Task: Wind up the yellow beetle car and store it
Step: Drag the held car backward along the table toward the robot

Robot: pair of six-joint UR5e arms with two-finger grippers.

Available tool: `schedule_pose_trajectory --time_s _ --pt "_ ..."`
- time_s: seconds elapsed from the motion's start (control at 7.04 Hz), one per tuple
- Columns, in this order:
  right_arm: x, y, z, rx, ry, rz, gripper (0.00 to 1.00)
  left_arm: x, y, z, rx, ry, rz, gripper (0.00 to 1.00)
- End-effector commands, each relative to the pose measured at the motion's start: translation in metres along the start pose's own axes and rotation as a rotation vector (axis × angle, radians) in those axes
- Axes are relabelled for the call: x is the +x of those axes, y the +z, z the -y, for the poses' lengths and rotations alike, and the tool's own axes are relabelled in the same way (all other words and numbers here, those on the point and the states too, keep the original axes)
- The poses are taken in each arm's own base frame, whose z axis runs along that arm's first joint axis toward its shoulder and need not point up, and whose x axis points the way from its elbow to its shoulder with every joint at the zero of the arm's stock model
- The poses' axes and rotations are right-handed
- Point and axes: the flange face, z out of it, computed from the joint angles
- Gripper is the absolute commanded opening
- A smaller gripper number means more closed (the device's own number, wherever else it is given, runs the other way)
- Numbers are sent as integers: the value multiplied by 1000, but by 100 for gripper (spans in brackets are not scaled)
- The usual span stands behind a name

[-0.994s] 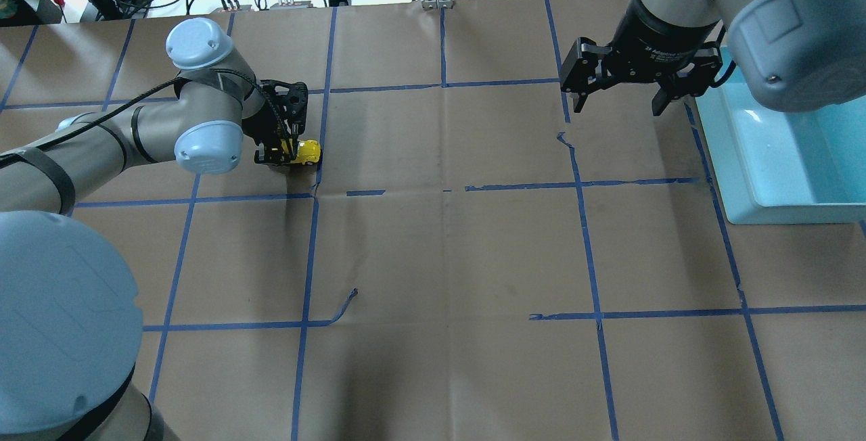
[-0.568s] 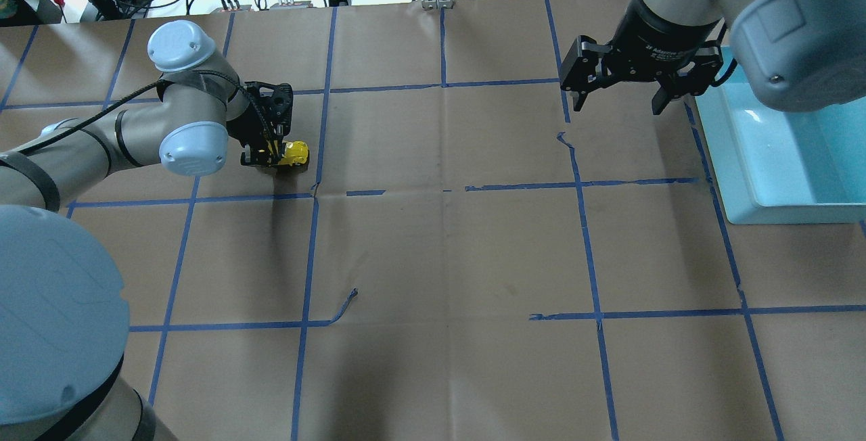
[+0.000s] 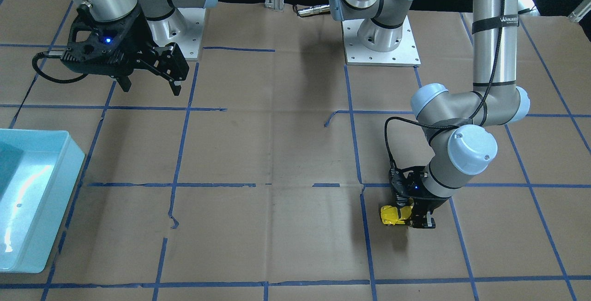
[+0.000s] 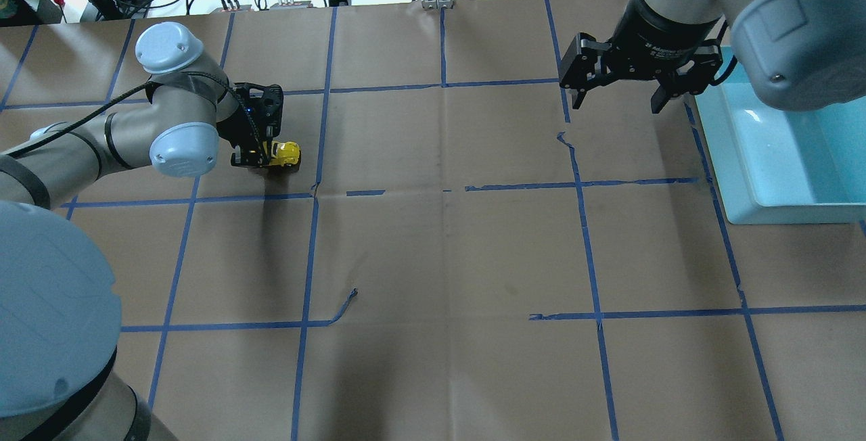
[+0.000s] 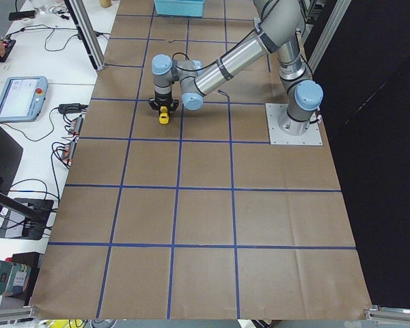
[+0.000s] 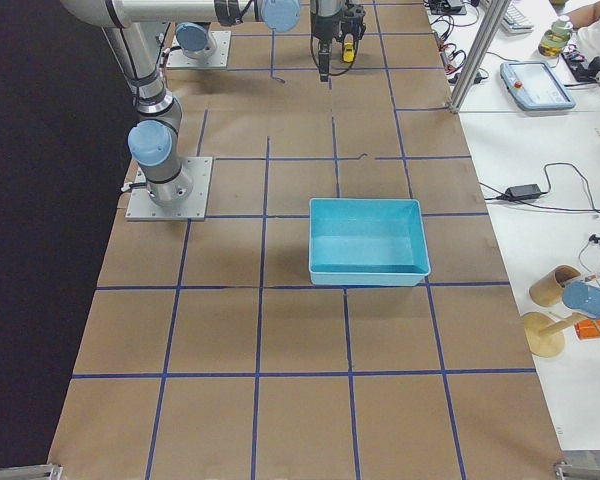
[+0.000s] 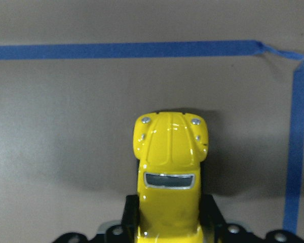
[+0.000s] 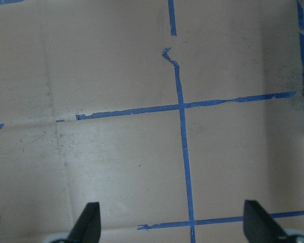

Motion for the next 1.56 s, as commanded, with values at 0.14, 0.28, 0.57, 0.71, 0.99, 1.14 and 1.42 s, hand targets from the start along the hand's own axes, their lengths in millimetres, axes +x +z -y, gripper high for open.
schedule_pose_trajectory --time_s 0.14,0.28,0.57,0.71,0.99,1.14,1.42 --pt "0 0 1 1 2 0 100 -1 -1 -15 -2 7 1 4" --pt "0 -1 0 3 2 1 100 -2 3 -17 -1 10 -3 4" --pt "0 -1 0 1 2 2 100 0 4 -29 1 1 -7 4" --pt "-1 0 0 0 2 2 100 -1 3 -30 0 1 -4 4" --pt "-3 -2 -1 4 -4 1 100 -2 1 -34 -1 -3 0 4" --pt "-3 -4 0 7 -4 2 100 -2 2 -34 0 -3 -2 4" --pt "-4 -4 -1 8 -6 4 100 -1 3 -36 -2 27 -4 4"
